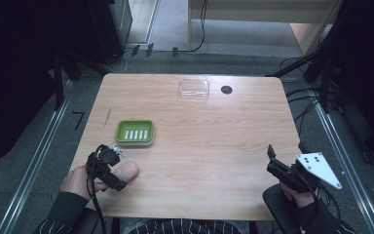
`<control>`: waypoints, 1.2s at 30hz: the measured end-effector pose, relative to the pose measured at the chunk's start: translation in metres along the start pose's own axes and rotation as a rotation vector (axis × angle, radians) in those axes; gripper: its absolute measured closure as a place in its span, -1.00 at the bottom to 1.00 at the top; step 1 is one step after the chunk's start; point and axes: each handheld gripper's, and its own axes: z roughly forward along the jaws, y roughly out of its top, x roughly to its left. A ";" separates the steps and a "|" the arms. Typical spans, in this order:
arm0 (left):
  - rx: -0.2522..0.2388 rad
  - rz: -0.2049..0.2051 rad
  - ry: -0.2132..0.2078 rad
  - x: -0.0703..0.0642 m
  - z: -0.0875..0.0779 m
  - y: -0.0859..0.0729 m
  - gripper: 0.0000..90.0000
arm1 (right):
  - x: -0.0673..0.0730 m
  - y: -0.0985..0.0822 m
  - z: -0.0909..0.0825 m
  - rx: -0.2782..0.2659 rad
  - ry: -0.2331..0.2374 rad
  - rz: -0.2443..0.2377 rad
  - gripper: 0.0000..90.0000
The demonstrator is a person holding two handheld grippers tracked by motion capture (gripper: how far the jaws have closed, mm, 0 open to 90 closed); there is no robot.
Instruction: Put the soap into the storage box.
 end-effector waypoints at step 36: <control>-0.073 -0.001 -0.068 -0.002 -0.001 0.008 -0.98 | 0.004 -0.001 -0.004 -0.030 -0.065 -0.012 -0.70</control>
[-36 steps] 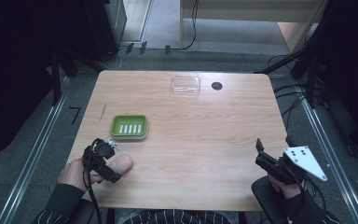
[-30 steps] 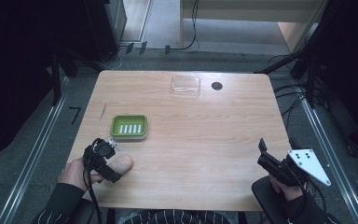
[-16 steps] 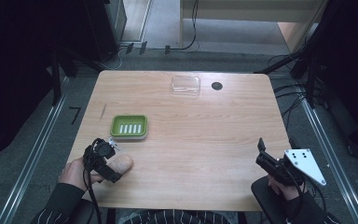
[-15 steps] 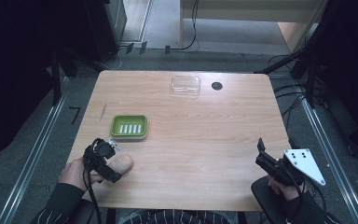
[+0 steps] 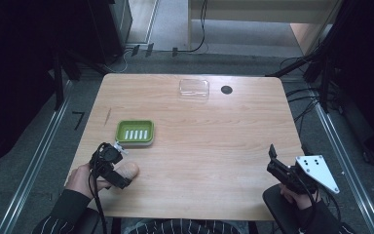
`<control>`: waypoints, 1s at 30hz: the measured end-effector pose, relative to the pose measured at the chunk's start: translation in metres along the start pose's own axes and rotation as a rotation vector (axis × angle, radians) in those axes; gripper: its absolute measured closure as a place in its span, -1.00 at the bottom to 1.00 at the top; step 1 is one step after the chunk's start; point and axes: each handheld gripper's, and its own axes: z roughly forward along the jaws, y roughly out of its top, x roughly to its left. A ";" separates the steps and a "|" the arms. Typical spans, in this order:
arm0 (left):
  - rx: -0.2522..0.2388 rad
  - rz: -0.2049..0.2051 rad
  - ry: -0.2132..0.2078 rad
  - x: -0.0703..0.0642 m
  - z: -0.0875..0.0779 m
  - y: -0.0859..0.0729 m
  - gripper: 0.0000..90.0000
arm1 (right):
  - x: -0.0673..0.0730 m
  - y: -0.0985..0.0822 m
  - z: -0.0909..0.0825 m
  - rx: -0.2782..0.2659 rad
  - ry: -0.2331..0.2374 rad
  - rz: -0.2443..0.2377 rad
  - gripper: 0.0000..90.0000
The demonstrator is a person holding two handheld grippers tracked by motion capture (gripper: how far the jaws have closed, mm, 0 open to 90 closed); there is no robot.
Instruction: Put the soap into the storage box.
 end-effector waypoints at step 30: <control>0.069 0.045 0.024 0.002 0.027 0.016 -0.68 | 0.009 0.002 0.005 0.007 0.017 -0.047 -0.70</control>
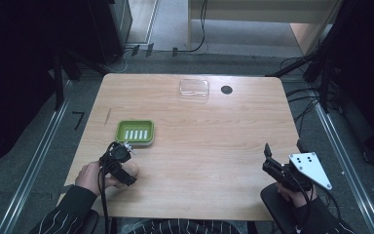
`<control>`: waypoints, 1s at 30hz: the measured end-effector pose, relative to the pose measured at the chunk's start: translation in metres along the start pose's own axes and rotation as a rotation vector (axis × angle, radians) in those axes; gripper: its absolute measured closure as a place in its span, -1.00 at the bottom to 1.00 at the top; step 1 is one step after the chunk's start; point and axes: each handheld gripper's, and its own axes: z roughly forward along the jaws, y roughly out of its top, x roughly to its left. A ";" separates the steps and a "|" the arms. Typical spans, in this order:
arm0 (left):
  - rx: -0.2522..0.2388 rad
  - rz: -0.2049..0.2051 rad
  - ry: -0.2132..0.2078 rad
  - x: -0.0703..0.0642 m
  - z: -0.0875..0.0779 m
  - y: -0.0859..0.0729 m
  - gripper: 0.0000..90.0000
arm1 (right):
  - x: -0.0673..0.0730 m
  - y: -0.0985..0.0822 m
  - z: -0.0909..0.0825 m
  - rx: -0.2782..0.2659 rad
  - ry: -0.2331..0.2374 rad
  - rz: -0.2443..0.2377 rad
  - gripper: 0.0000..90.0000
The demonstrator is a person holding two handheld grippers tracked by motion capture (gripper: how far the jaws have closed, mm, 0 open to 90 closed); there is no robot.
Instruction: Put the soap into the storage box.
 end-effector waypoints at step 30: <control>0.048 0.056 0.031 -0.003 0.006 0.003 -0.25 | -0.003 -0.001 -0.004 -0.002 -0.006 -0.004 -0.70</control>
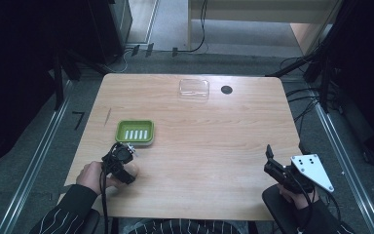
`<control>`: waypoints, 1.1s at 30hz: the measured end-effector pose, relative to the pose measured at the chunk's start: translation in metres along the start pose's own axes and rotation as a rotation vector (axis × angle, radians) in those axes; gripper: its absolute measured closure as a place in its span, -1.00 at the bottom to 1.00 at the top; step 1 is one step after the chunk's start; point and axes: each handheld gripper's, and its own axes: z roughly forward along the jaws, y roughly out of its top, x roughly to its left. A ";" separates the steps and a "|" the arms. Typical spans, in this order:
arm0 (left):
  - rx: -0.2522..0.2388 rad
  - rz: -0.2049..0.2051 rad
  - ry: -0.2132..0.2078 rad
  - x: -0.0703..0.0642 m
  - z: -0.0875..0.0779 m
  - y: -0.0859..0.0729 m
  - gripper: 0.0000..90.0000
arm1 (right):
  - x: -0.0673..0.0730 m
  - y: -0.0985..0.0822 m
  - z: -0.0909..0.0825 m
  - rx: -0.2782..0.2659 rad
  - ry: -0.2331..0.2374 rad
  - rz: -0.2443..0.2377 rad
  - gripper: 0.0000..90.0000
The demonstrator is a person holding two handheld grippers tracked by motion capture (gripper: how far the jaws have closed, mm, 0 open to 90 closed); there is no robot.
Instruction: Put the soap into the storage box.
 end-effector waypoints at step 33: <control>-0.075 0.030 0.040 0.005 -0.025 0.010 -0.25 | -0.002 0.000 0.000 0.005 -0.001 0.013 -0.70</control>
